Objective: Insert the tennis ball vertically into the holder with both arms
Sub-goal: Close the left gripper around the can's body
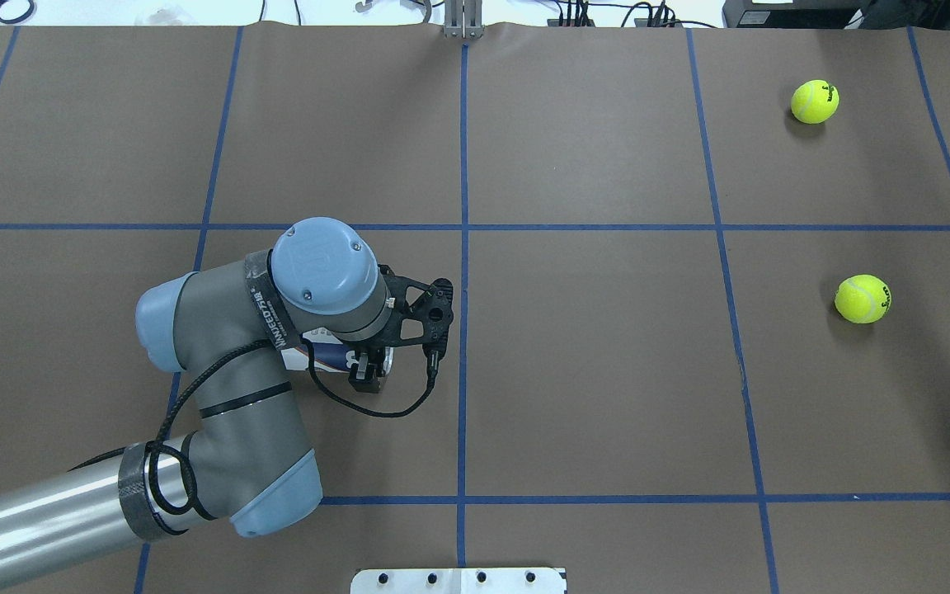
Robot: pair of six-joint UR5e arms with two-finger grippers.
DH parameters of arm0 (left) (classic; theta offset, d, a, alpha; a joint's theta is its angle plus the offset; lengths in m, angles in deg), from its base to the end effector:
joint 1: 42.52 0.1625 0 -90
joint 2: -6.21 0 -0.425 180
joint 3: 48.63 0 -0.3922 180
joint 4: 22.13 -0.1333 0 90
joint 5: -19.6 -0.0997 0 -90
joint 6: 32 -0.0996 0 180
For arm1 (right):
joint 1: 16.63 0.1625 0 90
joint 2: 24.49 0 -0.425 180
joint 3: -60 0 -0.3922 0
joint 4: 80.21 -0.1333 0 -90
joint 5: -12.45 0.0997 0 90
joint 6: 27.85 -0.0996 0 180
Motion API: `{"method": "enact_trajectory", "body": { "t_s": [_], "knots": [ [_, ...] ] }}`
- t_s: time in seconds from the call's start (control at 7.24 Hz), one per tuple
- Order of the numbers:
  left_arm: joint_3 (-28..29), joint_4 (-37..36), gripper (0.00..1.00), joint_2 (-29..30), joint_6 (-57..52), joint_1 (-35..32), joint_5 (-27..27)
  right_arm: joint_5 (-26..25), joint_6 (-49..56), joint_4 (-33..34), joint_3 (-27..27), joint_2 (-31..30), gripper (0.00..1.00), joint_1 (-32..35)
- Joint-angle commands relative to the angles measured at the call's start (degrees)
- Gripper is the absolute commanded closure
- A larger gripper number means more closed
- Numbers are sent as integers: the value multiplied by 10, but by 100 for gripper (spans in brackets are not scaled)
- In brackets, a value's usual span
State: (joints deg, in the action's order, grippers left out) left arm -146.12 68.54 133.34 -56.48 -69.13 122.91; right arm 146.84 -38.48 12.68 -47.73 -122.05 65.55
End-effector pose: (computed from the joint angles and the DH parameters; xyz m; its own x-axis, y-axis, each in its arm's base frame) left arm 0.5538 -0.4009 0.2232 0.0029 0.9891 0.1471 -0.6925 -0.1041 0.7139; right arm 0.0034 -0.4426 0.5725 0.7088 -0.0006 0.7054 0.0043 1.0000 -0.0035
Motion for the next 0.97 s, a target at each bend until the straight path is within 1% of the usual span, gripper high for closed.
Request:
{"method": "enact_trajectory", "body": {
  "t_s": [0.0,0.55,0.69,0.83],
  "knots": [
    [14,5,0,1,0,1,-7,0,0,0,1,0,1,0],
    [32,9,0,7,2,2,-6,0,0,0,0,0,1,0],
    [34,22,0,6,3,2,-6,0,0,0,0,-1,1,0],
    [49,35,0,7,6,3,-6,0,0,0,0,0,1,0]
  ]
}}
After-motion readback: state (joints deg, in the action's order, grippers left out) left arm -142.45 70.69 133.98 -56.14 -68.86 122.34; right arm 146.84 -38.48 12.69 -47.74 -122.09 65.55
